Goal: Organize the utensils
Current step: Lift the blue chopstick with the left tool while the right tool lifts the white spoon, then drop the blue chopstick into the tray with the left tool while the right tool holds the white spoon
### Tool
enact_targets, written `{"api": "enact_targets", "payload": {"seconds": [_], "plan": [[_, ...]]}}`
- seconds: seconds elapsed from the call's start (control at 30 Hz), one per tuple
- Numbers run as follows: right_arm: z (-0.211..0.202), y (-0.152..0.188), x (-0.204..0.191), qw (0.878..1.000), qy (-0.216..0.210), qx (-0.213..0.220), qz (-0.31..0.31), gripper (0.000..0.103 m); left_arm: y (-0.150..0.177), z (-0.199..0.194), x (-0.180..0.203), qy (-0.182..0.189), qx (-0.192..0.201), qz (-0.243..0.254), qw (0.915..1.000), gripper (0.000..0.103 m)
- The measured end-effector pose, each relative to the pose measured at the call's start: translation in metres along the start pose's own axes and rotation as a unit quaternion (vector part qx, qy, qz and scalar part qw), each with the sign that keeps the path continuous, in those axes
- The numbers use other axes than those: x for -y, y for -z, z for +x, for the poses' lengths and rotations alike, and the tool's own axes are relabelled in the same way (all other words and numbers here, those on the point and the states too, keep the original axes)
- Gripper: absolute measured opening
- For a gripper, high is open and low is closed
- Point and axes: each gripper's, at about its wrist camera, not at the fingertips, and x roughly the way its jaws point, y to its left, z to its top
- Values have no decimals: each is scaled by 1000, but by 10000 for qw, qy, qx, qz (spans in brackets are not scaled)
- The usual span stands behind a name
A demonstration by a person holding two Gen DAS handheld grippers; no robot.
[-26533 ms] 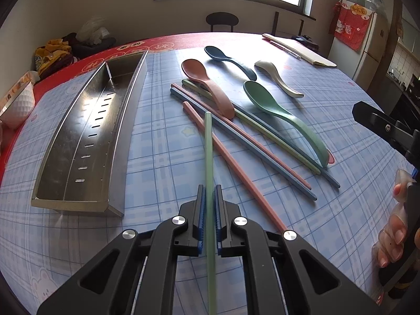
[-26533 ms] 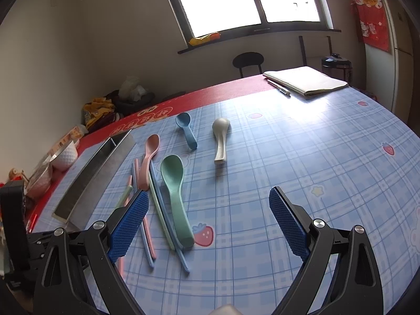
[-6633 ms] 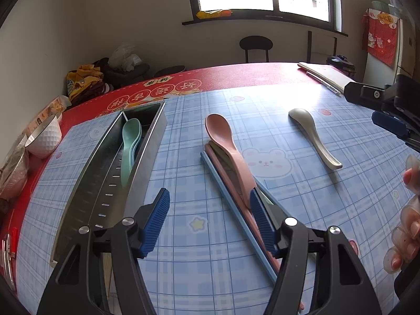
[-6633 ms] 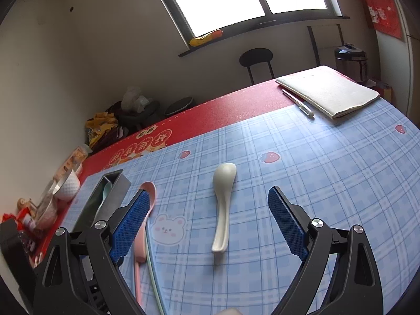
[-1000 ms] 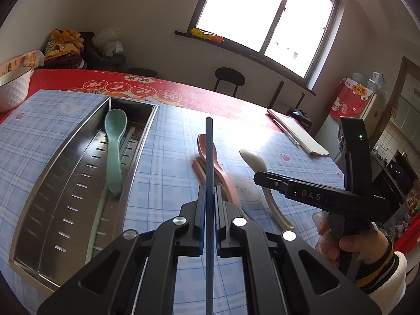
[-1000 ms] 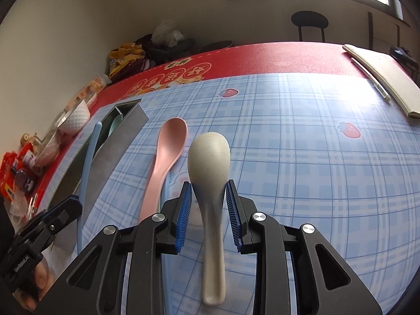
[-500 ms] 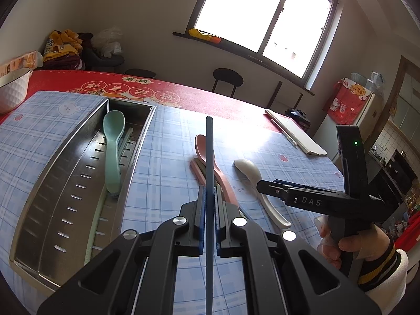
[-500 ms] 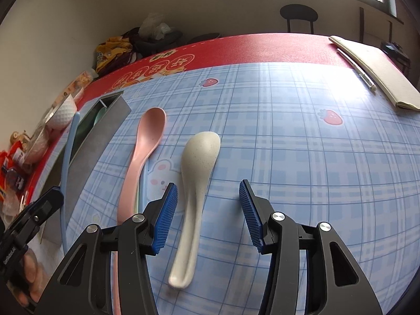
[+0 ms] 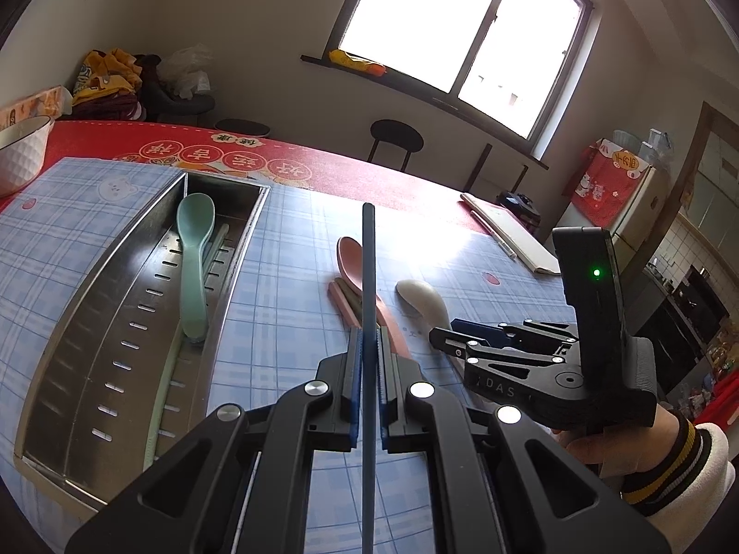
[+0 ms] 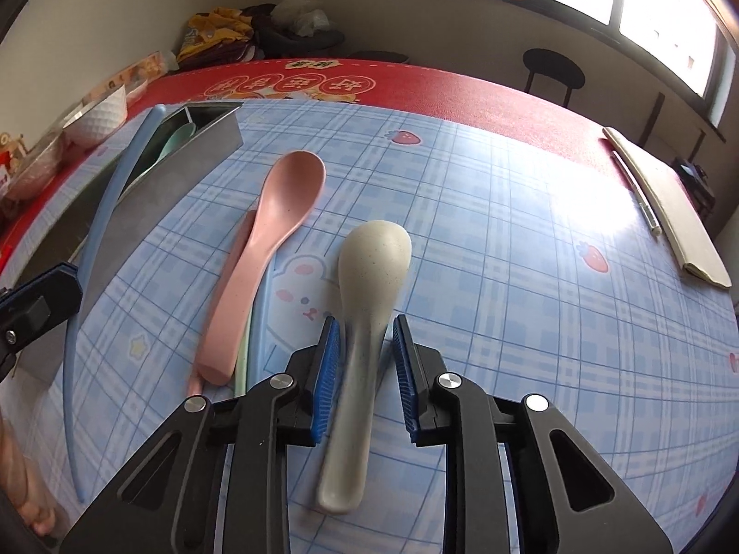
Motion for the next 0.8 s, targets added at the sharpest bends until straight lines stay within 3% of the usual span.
{"api": "enact_targets", "payload": {"seconds": [0.13,0.23,0.37,0.5,0.8], "plan": [[-2,1,-15,9987,328,81,-392,17,-1,0,-2,8,-12,-47,10000,6],[-13,-1,-13,9991,189,333,-184,17,-2,-2,-3,29,21,-76,10000,6],[-36,-10,5,9944,-412,829,505,17,-3,-3,-4,57,23,-100,9999,6],[-46,-9,20,9801,-1006,1291,1122,17,-4,-3,-6,84,20,-139,9999,6],[-32,0,33,9720,-1378,1187,1485,17,-8,-4,-7,119,-9,-233,9997,6]]}}
